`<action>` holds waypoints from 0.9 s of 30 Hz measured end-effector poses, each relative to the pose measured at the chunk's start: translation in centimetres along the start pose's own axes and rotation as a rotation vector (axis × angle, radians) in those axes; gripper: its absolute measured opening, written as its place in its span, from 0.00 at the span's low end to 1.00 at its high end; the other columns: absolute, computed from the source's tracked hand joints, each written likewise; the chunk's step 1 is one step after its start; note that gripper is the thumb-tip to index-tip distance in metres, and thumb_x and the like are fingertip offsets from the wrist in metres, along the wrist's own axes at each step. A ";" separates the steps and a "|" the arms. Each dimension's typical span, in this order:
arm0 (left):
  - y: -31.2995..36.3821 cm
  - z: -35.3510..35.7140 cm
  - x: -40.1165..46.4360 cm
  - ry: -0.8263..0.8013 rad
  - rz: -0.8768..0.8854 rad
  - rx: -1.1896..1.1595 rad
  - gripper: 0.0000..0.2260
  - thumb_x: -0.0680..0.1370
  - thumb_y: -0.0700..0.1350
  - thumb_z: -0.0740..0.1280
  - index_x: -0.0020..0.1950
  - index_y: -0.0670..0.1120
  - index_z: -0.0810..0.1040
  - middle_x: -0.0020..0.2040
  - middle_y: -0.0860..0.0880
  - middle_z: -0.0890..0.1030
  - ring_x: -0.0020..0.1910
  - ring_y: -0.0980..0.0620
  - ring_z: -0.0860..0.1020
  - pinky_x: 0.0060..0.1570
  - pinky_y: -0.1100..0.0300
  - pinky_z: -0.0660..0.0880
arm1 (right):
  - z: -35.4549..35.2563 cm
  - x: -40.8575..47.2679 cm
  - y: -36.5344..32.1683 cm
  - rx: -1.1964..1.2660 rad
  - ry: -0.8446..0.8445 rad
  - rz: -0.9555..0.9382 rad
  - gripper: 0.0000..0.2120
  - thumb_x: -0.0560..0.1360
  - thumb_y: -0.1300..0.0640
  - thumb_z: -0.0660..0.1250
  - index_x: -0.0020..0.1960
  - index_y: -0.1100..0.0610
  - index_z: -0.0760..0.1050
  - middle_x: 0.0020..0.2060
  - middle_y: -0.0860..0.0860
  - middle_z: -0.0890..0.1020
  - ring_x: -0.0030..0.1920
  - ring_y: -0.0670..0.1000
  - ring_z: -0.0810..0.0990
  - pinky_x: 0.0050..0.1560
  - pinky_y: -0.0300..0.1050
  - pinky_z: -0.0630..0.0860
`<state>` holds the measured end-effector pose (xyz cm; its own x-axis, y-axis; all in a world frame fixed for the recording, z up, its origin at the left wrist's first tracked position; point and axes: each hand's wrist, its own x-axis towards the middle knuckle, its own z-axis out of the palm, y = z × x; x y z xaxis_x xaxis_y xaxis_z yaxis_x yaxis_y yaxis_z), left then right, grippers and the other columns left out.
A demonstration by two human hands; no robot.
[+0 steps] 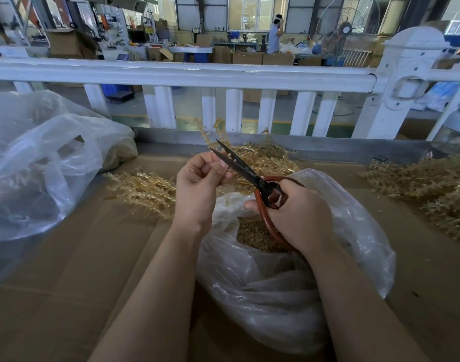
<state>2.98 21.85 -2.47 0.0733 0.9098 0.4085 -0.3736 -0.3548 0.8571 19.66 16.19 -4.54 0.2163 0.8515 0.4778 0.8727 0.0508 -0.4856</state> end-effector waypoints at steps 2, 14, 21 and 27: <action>0.0 0.0 0.0 0.006 -0.008 -0.006 0.07 0.79 0.32 0.65 0.44 0.42 0.78 0.32 0.53 0.79 0.35 0.56 0.77 0.44 0.62 0.77 | -0.1 -0.1 -0.1 0.012 0.002 -0.006 0.31 0.64 0.23 0.63 0.47 0.49 0.80 0.38 0.40 0.81 0.39 0.42 0.78 0.39 0.36 0.74; 0.0 -0.1 0.0 -0.024 -0.006 0.036 0.08 0.78 0.30 0.65 0.42 0.40 0.77 0.31 0.51 0.78 0.34 0.55 0.76 0.43 0.63 0.76 | -0.3 -0.1 -0.3 -0.028 0.026 -0.027 0.30 0.65 0.23 0.62 0.47 0.49 0.78 0.36 0.38 0.78 0.37 0.41 0.75 0.36 0.33 0.71; -0.1 0.1 -0.2 -0.092 -0.031 0.011 0.02 0.78 0.32 0.65 0.47 0.35 0.77 0.35 0.47 0.78 0.36 0.54 0.75 0.44 0.62 0.75 | -0.1 -0.3 -0.2 0.003 0.055 -0.038 0.28 0.66 0.23 0.62 0.44 0.48 0.77 0.34 0.40 0.80 0.35 0.40 0.77 0.34 0.32 0.70; 0.0 0.2 -0.2 -0.106 -0.061 -0.013 0.04 0.78 0.33 0.65 0.45 0.39 0.77 0.33 0.49 0.78 0.36 0.53 0.75 0.45 0.61 0.74 | -0.1 -0.2 -0.3 0.042 0.042 -0.049 0.28 0.66 0.25 0.64 0.45 0.50 0.79 0.36 0.40 0.81 0.36 0.40 0.77 0.37 0.32 0.71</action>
<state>3.14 21.68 -2.50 0.1932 0.9014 0.3876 -0.3772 -0.2965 0.8774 19.44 15.91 -4.45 0.1924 0.8248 0.5317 0.8640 0.1144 -0.4903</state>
